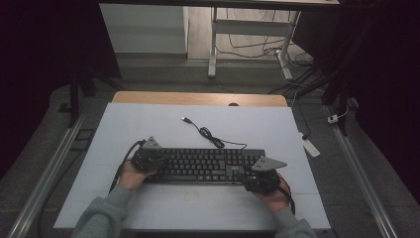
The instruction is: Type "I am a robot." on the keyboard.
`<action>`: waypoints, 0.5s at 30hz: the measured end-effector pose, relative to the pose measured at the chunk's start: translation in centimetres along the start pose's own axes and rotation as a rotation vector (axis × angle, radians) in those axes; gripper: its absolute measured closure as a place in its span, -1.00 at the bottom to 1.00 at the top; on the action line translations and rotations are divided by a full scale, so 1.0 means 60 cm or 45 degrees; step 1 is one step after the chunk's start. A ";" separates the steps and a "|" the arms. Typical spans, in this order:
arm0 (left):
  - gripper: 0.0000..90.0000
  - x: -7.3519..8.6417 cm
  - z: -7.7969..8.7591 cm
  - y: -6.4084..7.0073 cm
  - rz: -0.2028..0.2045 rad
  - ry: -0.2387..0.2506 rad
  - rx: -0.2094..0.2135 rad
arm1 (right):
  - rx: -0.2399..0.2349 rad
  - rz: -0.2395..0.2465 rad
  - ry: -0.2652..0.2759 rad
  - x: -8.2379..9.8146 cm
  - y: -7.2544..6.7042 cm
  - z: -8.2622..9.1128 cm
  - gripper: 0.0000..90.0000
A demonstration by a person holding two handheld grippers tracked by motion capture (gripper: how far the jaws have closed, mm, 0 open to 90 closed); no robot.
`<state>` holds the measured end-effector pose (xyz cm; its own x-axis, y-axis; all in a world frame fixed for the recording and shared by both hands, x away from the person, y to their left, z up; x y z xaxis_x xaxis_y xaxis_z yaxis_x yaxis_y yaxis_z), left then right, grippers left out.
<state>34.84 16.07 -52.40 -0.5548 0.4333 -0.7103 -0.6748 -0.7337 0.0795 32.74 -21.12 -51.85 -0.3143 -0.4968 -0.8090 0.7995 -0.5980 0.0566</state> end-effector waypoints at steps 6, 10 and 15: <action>0.97 0.001 -0.008 -0.001 0.007 -0.013 -0.005 | 0.002 0.008 -0.005 0.000 0.000 -0.002 0.15; 0.97 0.001 -0.012 0.000 0.006 -0.019 -0.007 | 0.001 0.006 -0.003 0.000 0.000 -0.001 0.15; 0.97 0.002 -0.017 0.000 0.006 -0.030 -0.009 | -0.001 0.006 0.000 0.000 0.000 -0.001 0.15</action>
Point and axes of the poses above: each handheld gripper's, and its own axes: z roughly backward along the jaws, x roughly out of its underside, y roughly to its right, the point moved 2 cm from there along -z, roughly forward along the jaws, and after that the axes turned 1 degree about y, right-handed, at the moved point
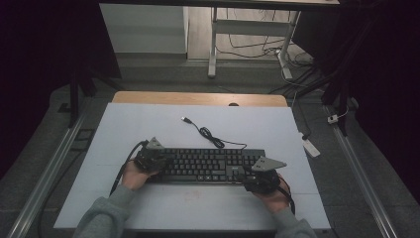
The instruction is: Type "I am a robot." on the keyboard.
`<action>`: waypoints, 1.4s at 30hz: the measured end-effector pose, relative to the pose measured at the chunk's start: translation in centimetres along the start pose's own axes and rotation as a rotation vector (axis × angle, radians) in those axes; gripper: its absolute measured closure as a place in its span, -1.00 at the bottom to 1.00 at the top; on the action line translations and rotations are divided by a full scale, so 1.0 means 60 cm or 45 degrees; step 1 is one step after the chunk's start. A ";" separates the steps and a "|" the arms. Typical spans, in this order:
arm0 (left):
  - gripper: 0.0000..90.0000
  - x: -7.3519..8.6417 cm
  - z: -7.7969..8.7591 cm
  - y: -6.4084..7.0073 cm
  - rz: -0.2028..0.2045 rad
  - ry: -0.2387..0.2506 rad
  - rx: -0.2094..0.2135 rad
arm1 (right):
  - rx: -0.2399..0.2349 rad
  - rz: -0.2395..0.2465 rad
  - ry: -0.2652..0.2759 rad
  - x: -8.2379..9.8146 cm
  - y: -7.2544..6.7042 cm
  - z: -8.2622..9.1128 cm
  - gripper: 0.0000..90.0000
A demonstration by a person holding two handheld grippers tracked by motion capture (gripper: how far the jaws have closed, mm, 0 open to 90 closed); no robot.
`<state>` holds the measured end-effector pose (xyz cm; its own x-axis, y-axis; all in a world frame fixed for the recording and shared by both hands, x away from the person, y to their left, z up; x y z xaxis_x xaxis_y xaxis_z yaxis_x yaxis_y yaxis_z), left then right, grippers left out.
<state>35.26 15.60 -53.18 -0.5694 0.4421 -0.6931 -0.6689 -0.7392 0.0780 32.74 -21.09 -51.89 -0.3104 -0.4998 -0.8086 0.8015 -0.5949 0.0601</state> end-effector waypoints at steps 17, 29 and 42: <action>0.97 0.002 -0.008 0.001 -0.003 -0.010 -0.016 | 0.002 -0.001 -0.002 0.000 0.000 0.000 0.15; 0.67 -0.002 0.029 0.003 0.022 0.099 0.017 | 0.003 0.005 0.004 0.000 0.000 0.001 0.15; -0.09 0.009 0.063 0.016 0.052 0.126 0.039 | -0.002 0.005 0.008 -0.001 -0.001 0.001 0.15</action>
Point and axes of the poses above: each handheld gripper's, and its own axes: z roughly backward along the jaws, x roughly out of its underside, y roughly to its right, the point moved 2 cm from there along -z, roughly forward along the jaws, and after that the axes turned 1 degree about y, right-handed, at the moved point
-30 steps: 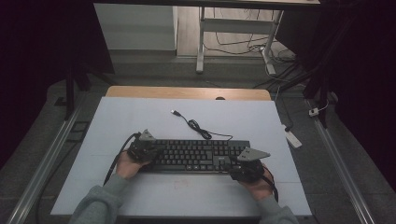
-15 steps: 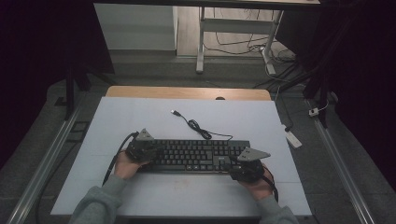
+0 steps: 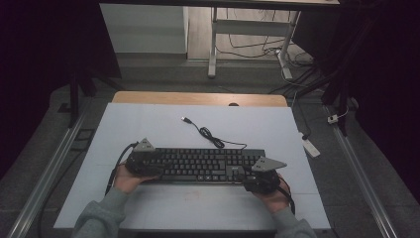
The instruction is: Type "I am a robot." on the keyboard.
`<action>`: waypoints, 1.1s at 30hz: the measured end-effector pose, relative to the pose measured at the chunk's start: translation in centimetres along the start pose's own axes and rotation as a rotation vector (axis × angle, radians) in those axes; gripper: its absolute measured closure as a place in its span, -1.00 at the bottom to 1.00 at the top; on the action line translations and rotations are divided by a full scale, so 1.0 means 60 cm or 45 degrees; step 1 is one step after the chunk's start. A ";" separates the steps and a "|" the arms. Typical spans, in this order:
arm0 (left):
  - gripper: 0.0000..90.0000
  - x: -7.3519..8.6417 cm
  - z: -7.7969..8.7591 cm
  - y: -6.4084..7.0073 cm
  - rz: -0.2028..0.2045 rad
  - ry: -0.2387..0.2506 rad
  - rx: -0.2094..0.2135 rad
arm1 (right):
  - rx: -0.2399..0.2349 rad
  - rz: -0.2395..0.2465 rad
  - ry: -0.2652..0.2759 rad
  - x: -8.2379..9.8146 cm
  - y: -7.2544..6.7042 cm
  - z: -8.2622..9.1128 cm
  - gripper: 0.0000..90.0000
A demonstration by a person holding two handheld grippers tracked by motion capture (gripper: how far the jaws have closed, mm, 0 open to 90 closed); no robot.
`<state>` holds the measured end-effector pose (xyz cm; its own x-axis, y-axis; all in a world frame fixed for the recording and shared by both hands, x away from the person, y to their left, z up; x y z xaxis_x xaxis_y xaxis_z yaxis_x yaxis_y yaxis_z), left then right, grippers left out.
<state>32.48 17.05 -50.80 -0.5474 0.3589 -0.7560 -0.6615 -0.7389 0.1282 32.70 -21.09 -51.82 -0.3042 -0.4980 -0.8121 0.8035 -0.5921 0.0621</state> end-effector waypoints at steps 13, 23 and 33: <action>-0.21 0.015 0.022 0.004 0.017 0.011 -0.004 | 0.002 0.002 0.005 -0.001 0.000 -0.001 0.15; -0.23 0.015 0.019 0.003 0.011 0.004 -0.005 | -0.002 -0.002 0.006 -0.002 -0.001 -0.001 0.15; -0.23 0.015 0.016 0.003 0.007 -0.004 -0.001 | -0.038 -0.016 0.042 -0.018 -0.010 -0.013 0.16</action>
Point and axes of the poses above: each handheld gripper's, and its own axes: z roughly backward along the jaws, x roughly out of its underside, y roughly to its right, the point moved 2 cm from there along -z, roughly forward along the jaws, and after that the axes turned 1 degree about y, right-handed, at the moved point
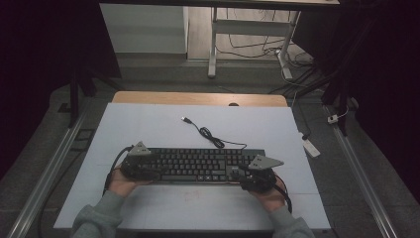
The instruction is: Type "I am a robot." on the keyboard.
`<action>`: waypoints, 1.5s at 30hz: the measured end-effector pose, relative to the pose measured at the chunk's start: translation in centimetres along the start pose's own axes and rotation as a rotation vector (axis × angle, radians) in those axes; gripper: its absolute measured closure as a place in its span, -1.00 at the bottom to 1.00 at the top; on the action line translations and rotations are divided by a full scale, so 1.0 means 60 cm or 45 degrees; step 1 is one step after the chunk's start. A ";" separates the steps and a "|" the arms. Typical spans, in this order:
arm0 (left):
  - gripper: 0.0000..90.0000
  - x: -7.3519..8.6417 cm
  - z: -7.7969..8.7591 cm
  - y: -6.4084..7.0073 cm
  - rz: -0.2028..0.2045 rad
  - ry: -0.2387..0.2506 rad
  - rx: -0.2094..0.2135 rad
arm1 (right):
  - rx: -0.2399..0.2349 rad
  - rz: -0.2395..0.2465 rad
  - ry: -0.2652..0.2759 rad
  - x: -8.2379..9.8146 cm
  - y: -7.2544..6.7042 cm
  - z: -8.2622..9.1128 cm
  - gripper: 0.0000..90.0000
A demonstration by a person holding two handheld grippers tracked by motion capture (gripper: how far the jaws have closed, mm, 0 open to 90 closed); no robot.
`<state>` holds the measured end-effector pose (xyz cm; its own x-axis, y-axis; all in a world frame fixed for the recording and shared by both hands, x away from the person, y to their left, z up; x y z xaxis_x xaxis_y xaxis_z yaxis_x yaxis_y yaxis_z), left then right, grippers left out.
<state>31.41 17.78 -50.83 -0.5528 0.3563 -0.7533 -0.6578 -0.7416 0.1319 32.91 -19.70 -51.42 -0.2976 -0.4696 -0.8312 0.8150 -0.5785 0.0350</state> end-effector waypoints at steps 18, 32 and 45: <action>-0.24 0.000 -0.004 0.001 -0.006 -0.013 0.001 | -0.083 0.049 -0.003 -0.042 -0.023 -0.038 0.99; -0.24 0.000 -0.007 0.002 -0.013 -0.020 0.003 | -0.090 0.040 -0.031 -0.075 -0.033 -0.103 1.00; -0.24 0.001 -0.007 0.003 -0.018 -0.026 0.003 | -0.106 0.064 -0.085 -0.106 -0.051 -0.172 0.99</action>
<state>31.50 17.44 -51.13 -0.5535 0.3781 -0.7421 -0.6669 -0.7350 0.1230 37.45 -8.04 -51.98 -0.2859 -0.5416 -0.7905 0.8674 -0.4969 0.0267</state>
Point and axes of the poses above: each handheld gripper's, and its own axes: z roughly backward along the jaws, x roughly out of its underside, y roughly to its right, the point moved 2 cm from there along -z, roughly forward along the jaws, and after that the axes turned 1 degree about y, right-handed, at the moved point
